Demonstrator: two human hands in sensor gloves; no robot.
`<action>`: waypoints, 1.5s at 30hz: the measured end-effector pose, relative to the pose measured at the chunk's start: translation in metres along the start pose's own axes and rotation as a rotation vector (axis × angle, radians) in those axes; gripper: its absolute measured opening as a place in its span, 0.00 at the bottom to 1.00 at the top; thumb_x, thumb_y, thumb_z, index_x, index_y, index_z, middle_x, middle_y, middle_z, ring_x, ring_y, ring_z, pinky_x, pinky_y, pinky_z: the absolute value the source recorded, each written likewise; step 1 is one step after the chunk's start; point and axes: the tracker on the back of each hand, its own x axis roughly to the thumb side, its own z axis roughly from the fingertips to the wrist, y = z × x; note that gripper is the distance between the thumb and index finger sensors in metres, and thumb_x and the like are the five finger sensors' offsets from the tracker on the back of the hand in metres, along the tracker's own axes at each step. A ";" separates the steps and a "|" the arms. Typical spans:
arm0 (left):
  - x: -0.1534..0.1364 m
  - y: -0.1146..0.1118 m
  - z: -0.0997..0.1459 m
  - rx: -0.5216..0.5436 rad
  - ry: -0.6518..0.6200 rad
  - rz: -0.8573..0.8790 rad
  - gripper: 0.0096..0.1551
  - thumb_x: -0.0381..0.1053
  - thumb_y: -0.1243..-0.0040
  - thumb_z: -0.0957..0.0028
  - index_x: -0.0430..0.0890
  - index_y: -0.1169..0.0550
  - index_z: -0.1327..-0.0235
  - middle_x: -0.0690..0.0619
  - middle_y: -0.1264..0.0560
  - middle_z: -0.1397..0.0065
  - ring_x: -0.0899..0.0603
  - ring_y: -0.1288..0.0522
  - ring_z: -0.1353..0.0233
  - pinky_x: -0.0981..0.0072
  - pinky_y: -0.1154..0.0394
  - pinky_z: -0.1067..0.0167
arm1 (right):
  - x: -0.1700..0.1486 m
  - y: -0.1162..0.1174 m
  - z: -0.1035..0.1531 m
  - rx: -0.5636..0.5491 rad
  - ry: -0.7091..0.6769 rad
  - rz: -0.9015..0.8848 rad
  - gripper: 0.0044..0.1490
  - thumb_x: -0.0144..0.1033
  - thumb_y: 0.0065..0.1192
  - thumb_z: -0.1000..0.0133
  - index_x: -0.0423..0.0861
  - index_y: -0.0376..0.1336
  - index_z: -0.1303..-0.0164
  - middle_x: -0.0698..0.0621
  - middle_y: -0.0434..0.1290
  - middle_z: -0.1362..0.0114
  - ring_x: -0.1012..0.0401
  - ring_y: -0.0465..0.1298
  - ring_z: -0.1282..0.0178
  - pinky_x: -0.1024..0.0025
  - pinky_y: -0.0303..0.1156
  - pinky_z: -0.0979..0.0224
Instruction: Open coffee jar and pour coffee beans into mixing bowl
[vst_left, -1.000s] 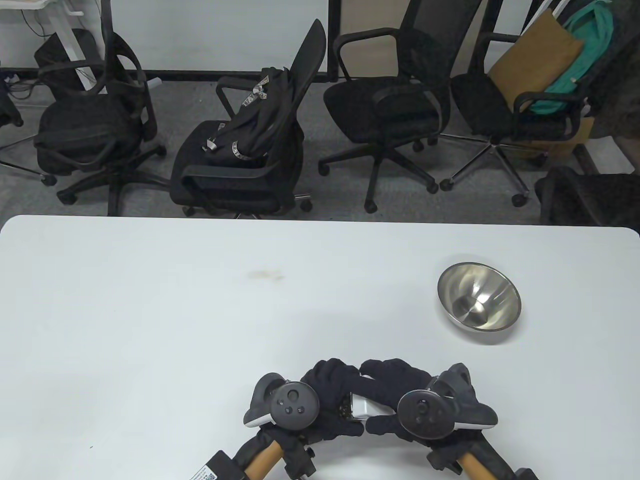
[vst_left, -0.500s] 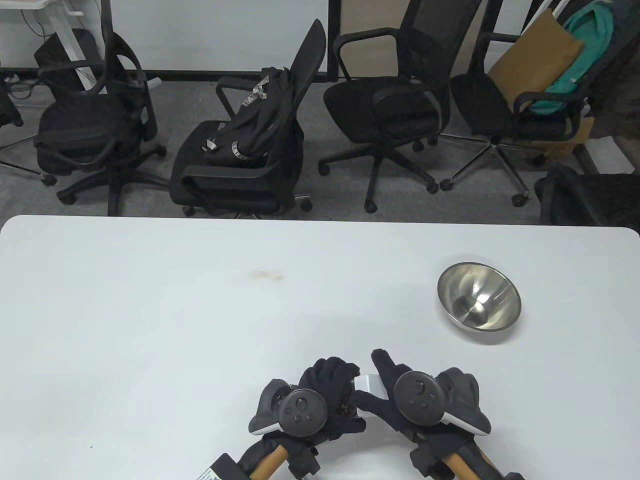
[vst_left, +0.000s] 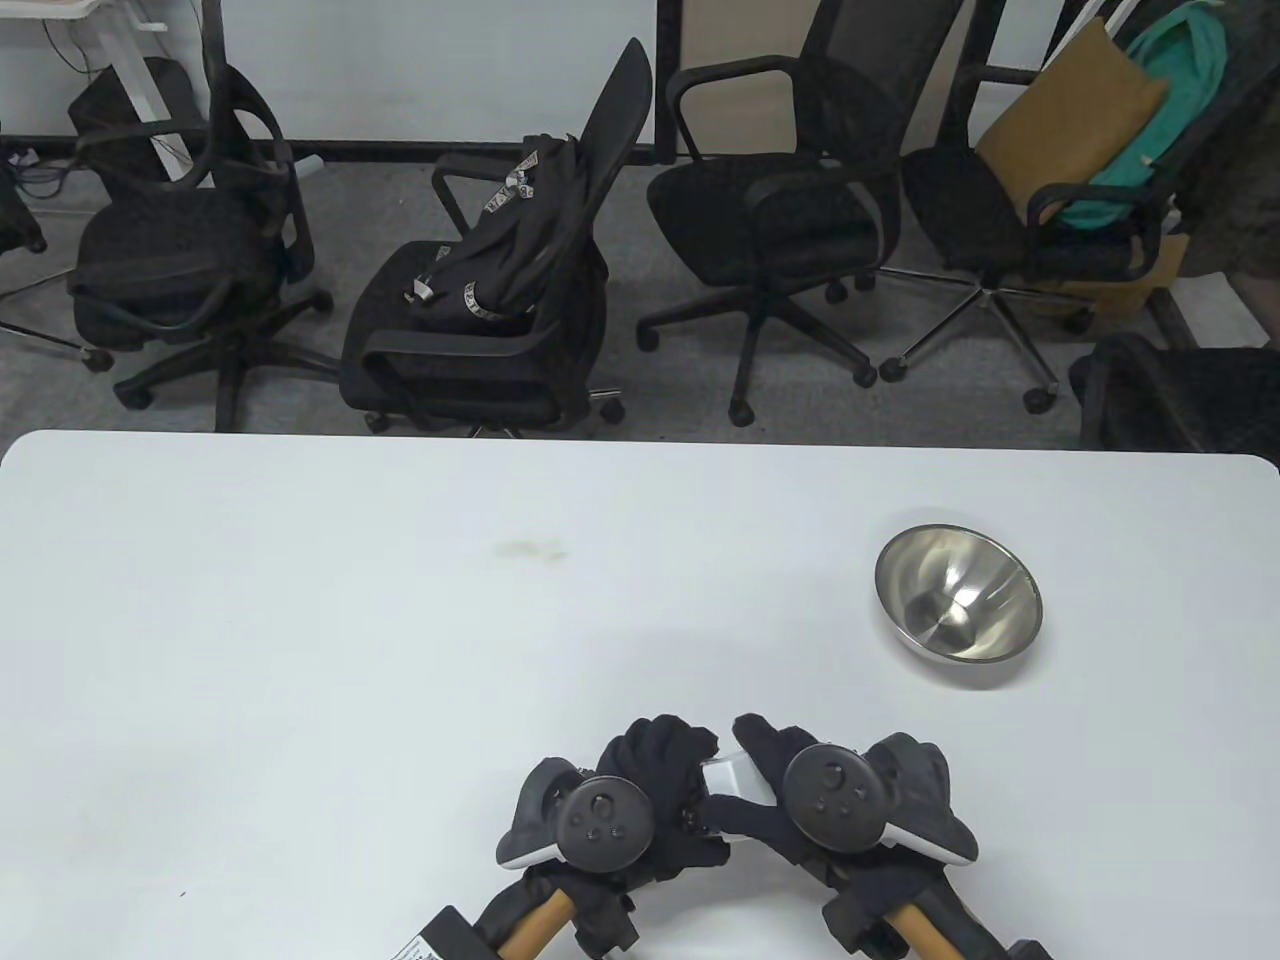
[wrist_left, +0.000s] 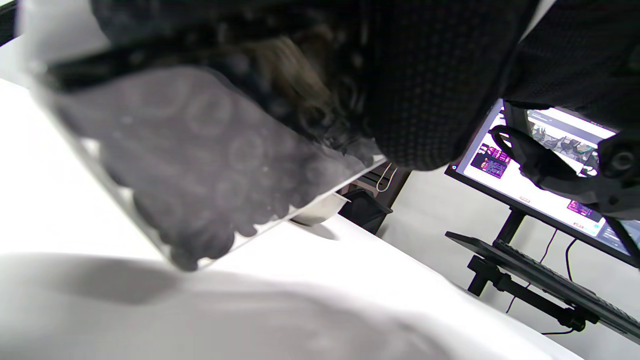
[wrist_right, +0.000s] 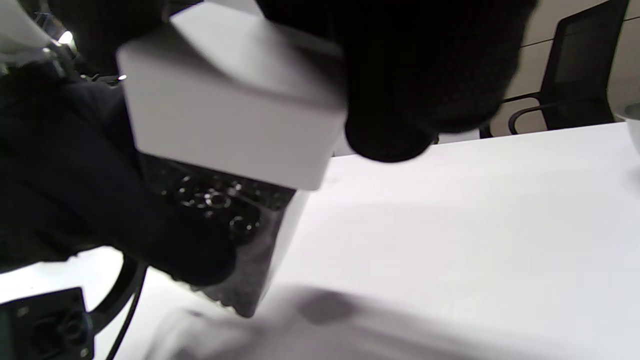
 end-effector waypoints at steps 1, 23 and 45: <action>0.000 0.000 0.000 -0.002 -0.003 0.005 0.58 0.60 0.17 0.56 0.33 0.34 0.22 0.33 0.36 0.26 0.31 0.33 0.30 0.34 0.32 0.29 | 0.000 -0.001 0.000 0.003 -0.014 0.005 0.53 0.64 0.56 0.39 0.35 0.56 0.16 0.28 0.70 0.30 0.43 0.78 0.43 0.54 0.77 0.41; 0.001 0.000 0.001 -0.016 -0.016 -0.007 0.58 0.60 0.17 0.56 0.34 0.34 0.22 0.33 0.36 0.26 0.31 0.33 0.29 0.34 0.32 0.29 | 0.000 -0.007 0.007 0.026 -0.074 -0.008 0.60 0.71 0.51 0.39 0.43 0.42 0.08 0.19 0.50 0.17 0.27 0.62 0.26 0.36 0.68 0.28; -0.007 0.012 0.011 0.075 0.041 -0.021 0.58 0.60 0.18 0.55 0.34 0.35 0.22 0.33 0.36 0.26 0.31 0.33 0.29 0.34 0.32 0.29 | -0.035 -0.029 0.015 -0.128 0.217 0.011 0.48 0.60 0.64 0.37 0.36 0.60 0.20 0.22 0.66 0.28 0.40 0.77 0.42 0.54 0.78 0.40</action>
